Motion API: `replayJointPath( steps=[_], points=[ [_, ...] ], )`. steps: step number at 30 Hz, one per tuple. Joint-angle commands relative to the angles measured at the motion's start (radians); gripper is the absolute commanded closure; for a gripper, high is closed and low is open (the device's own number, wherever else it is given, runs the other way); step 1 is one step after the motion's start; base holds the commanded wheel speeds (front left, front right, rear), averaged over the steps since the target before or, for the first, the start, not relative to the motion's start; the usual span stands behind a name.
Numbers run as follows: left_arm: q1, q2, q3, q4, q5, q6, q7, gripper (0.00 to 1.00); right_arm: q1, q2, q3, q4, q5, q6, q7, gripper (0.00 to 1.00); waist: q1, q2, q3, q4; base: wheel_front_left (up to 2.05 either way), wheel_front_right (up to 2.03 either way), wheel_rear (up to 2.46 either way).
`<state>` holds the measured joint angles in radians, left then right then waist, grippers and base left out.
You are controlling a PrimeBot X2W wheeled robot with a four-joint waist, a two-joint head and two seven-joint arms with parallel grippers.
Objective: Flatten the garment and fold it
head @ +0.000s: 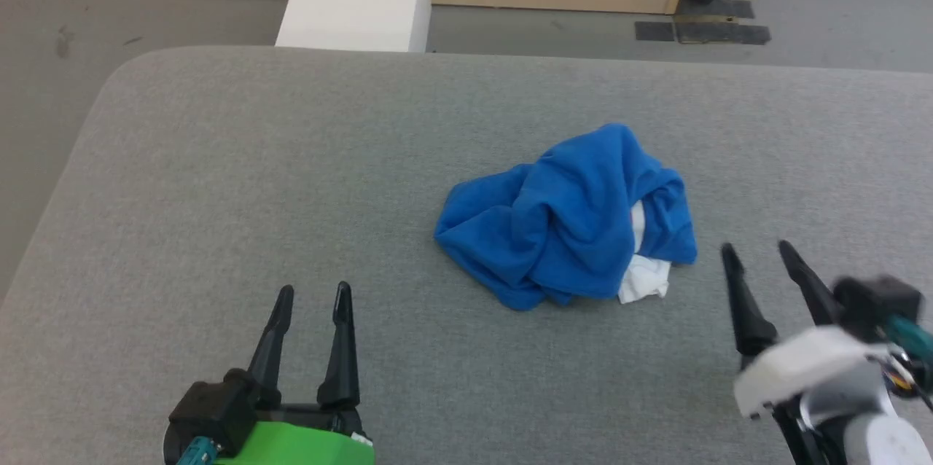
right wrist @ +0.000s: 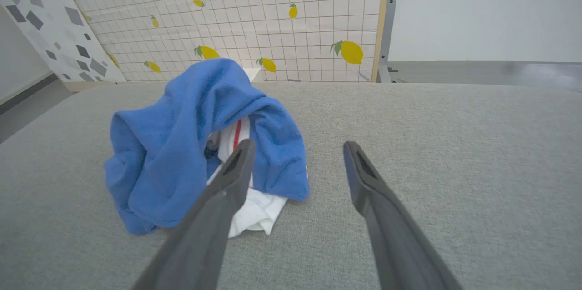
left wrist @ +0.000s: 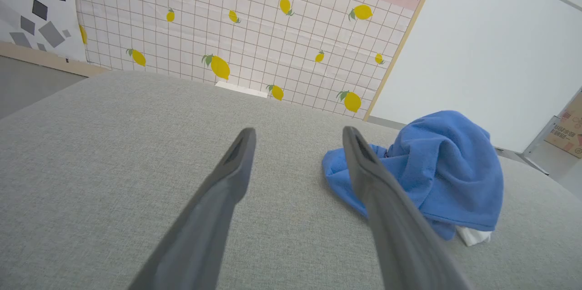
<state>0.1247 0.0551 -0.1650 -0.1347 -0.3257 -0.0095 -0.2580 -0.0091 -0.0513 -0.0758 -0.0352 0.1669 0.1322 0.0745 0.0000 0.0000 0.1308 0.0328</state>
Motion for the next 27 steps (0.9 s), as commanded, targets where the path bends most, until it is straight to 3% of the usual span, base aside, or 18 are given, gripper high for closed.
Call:
replayJointPath(
  steps=[1,12,24,25,26,27],
  points=[
    [-0.021,-0.004,-0.003,0.005,0.001,-0.004,-0.004,0.0,-0.031,-0.01,0.016,-0.01,-0.016,-0.002,0.047,0.0,0.0,0.0,0.016,0.017,0.0,0.0,0.0],
    [-0.061,-0.005,-0.047,0.032,-0.024,0.007,-0.004,0.0,-0.117,-0.109,0.106,0.091,-0.018,-0.002,0.351,0.0,0.0,0.0,0.066,0.102,0.0,0.0,0.0],
    [-0.088,-0.005,-0.071,0.042,-0.04,0.019,-0.004,0.0,-0.227,-0.17,0.199,0.266,-0.008,-0.002,0.442,0.0,0.0,0.0,0.109,0.156,0.0,0.0,0.0],
    [-0.092,-0.005,-0.072,0.043,-0.042,0.02,-0.004,0.0,-0.235,-0.172,0.199,0.281,-0.009,-0.002,0.441,0.21,0.0,0.0,0.113,0.156,0.0,0.0,0.0],
    [-0.096,-0.005,-0.073,0.044,-0.044,0.022,-0.004,0.0,-0.244,-0.174,0.202,0.296,-0.01,-0.002,0.437,0.63,0.0,0.0,0.118,0.156,0.0,0.0,0.0],
    [-0.099,-0.005,-0.073,0.044,-0.045,0.023,-0.004,0.0,-0.251,-0.175,0.204,0.305,-0.011,-0.002,0.431,0.79,0.0,0.0,0.122,0.154,0.0,0.0,0.0]
  ],
)
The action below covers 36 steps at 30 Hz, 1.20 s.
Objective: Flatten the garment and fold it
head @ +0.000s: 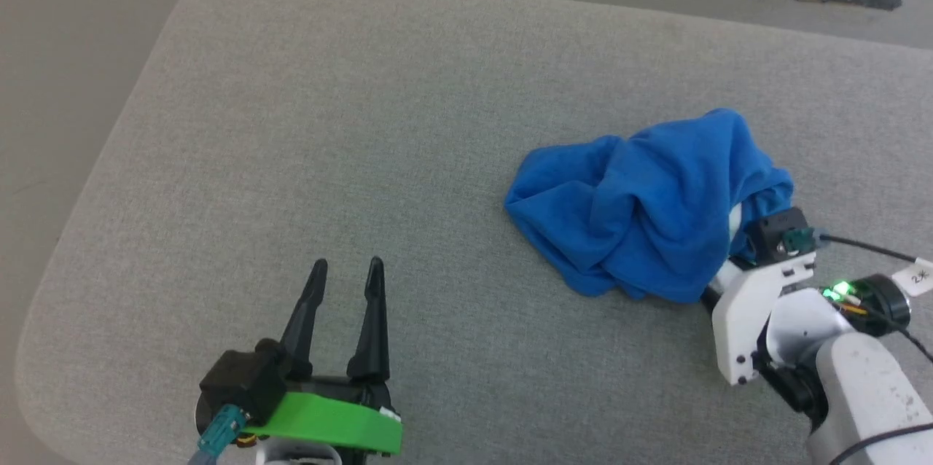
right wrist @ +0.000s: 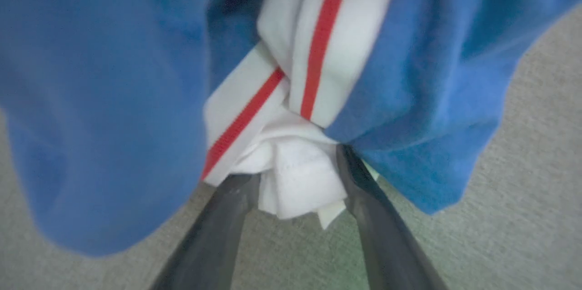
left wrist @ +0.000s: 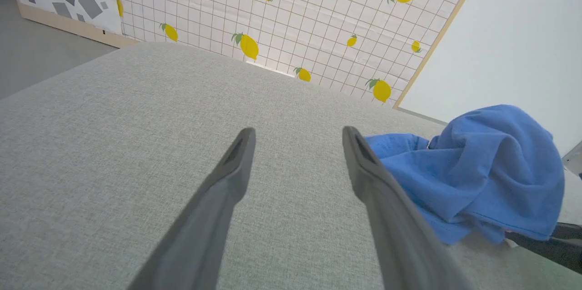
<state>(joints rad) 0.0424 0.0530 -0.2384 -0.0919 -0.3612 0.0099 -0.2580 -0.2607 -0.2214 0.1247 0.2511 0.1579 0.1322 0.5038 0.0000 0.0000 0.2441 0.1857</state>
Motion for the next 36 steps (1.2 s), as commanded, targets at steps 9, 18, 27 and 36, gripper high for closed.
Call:
replayJointPath(
  steps=[9,18,27,36],
  points=[
    [-0.026,-0.003,0.02,0.016,-0.005,0.004,-0.004,0.0,-0.084,-0.021,-0.01,-0.078,0.059,-0.002,-0.087,1.0,0.0,0.0,-0.045,-0.085,0.0,0.0,0.0],
    [0.006,-0.003,0.037,0.017,0.0,0.002,-0.004,0.0,-0.069,-0.044,-0.104,-0.296,0.087,-0.002,-0.053,1.0,0.0,0.0,-0.1,-0.141,0.0,0.0,0.0],
    [0.017,-0.003,0.035,0.011,0.003,-0.005,-0.004,0.0,0.201,0.014,-0.343,-0.472,0.068,-0.002,0.009,1.0,0.0,0.0,-0.078,-0.149,0.0,0.0,0.0],
    [0.012,-0.003,0.045,0.019,0.011,-0.011,-0.004,0.0,0.42,0.126,-0.536,-0.454,0.01,-0.002,-0.047,0.84,0.0,0.0,-0.059,-0.153,0.0,0.0,0.0]
  ],
)
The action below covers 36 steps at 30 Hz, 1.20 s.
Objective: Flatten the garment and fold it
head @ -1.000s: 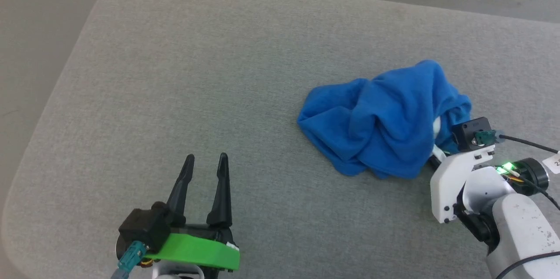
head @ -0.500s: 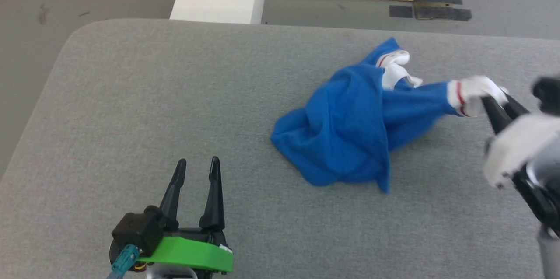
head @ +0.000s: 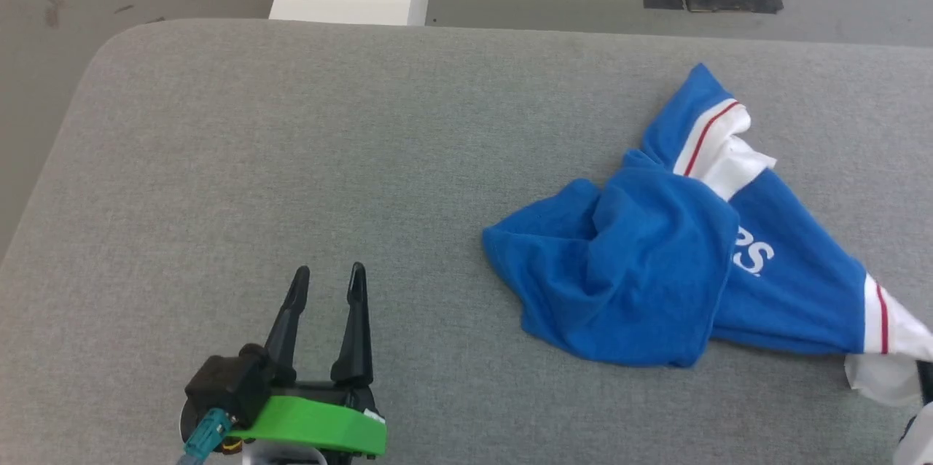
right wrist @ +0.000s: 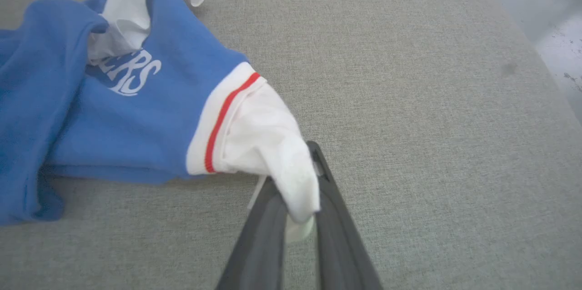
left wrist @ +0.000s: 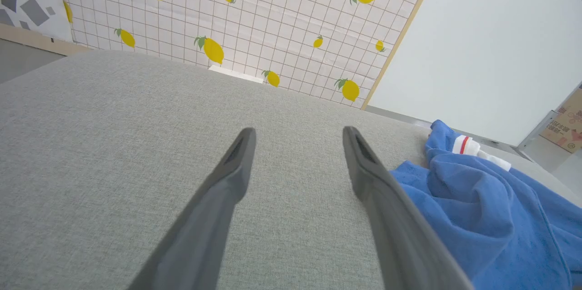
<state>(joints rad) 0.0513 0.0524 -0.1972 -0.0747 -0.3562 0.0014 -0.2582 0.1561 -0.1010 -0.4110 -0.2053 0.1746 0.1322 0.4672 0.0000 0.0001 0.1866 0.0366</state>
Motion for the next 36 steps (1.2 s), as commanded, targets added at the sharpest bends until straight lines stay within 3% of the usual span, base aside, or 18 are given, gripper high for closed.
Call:
replayJointPath(
  steps=[1,2,3,11,23,30,36],
  points=[
    [0.003,-0.002,0.004,0.003,0.008,-0.004,-0.004,0.0,0.005,0.011,0.0,0.012,-0.011,-0.002,-0.019,0.65,0.0,-0.0001,-0.002,-0.006,0.0,0.0,0.0],
    [0.003,-0.002,0.005,0.006,0.011,-0.006,-0.004,0.0,0.004,0.016,0.004,0.025,-0.017,-0.002,-0.03,0.1,0.0,-0.0001,-0.005,-0.01,0.0,0.0,0.0],
    [0.002,-0.002,0.005,0.007,0.012,-0.007,-0.004,0.0,0.002,0.02,0.008,0.036,-0.022,-0.002,-0.037,0.0,0.0,-0.0001,-0.007,-0.012,0.0,0.0,0.0],
    [0.004,-0.002,0.002,0.016,0.015,-0.008,-0.004,0.0,-0.053,0.034,0.066,0.038,-0.008,-0.002,-0.074,0.0,0.0,-0.0001,-0.028,-0.029,0.0,0.0,0.0],
    [0.004,-0.002,-0.023,0.024,0.0,-0.006,-0.004,0.0,-0.165,-0.021,0.233,-0.073,0.036,-0.002,-0.016,0.0,0.0,-0.0001,-0.04,0.013,0.0,0.0,0.0],
    [0.01,-0.002,-0.032,0.03,-0.005,-0.003,-0.004,0.0,-0.171,-0.018,0.291,-0.011,0.05,-0.002,0.007,0.0,0.0,-0.0001,-0.052,0.063,0.0,0.0,0.0],
    [0.017,-0.002,-0.035,0.036,-0.009,-0.004,-0.004,0.0,-0.159,0.003,0.315,0.121,0.031,-0.002,0.0,0.0,0.0,-0.0001,-0.058,0.096,0.0,0.0,0.0]
  ],
)
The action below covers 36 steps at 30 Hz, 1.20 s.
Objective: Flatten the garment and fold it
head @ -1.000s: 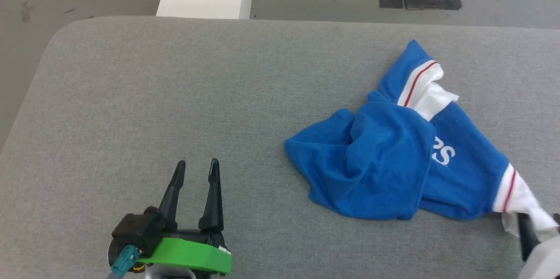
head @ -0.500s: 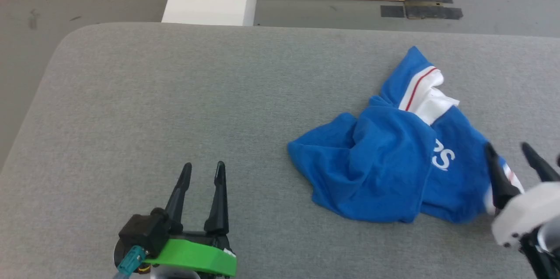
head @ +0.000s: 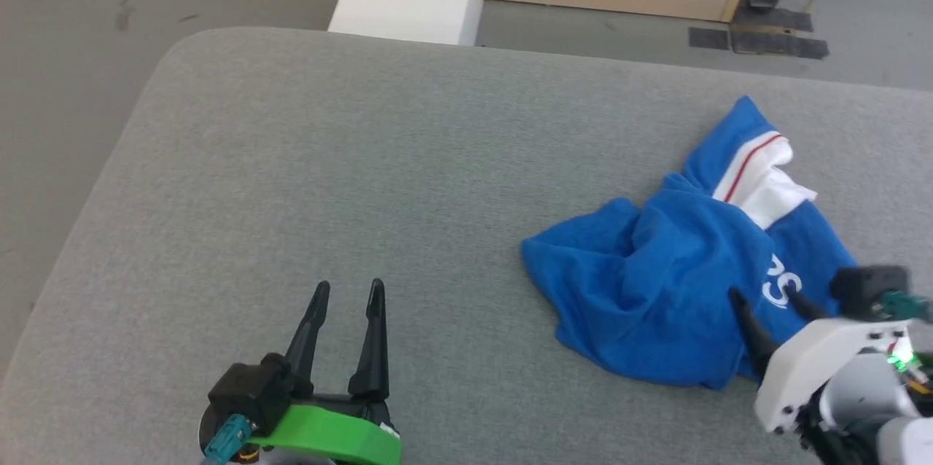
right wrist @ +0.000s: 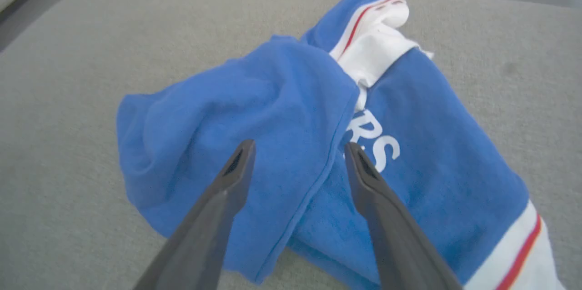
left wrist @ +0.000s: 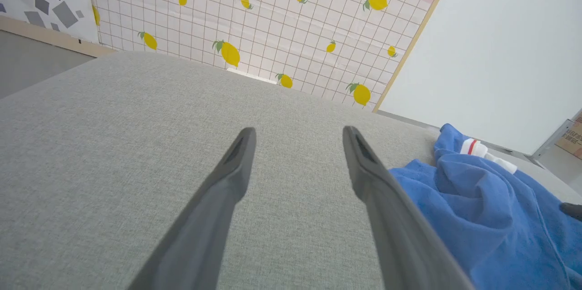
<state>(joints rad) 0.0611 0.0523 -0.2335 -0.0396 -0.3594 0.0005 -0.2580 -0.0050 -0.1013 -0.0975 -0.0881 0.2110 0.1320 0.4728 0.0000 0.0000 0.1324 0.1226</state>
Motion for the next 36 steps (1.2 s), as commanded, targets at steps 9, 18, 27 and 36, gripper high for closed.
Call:
replayJointPath(
  steps=[9,18,27,36],
  points=[
    [0.004,-0.002,-0.005,0.005,-0.007,-0.004,-0.004,0.0,-0.074,0.014,0.002,0.212,-0.046,-0.001,-0.057,0.0,0.0,0.0,0.0,0.031,0.0,0.0,0.0],
    [-0.001,-0.002,-0.004,0.002,-0.013,0.003,-0.004,0.0,-0.133,0.015,0.002,0.279,-0.048,-0.001,-0.112,1.0,0.0,0.0,0.011,0.034,0.0,0.0,0.0],
    [-0.003,-0.002,0.008,-0.002,-0.014,0.006,-0.004,0.0,-0.192,-0.023,0.094,0.157,-0.015,-0.001,-0.124,1.0,0.0,0.0,0.007,0.024,0.0,0.0,0.0],
    [0.003,-0.002,0.024,-0.008,-0.033,0.014,-0.004,0.0,-0.248,-0.026,0.481,0.003,0.12,-0.001,-0.047,1.0,0.0,0.0,0.011,0.024,0.0,0.0,0.0]
  ],
)
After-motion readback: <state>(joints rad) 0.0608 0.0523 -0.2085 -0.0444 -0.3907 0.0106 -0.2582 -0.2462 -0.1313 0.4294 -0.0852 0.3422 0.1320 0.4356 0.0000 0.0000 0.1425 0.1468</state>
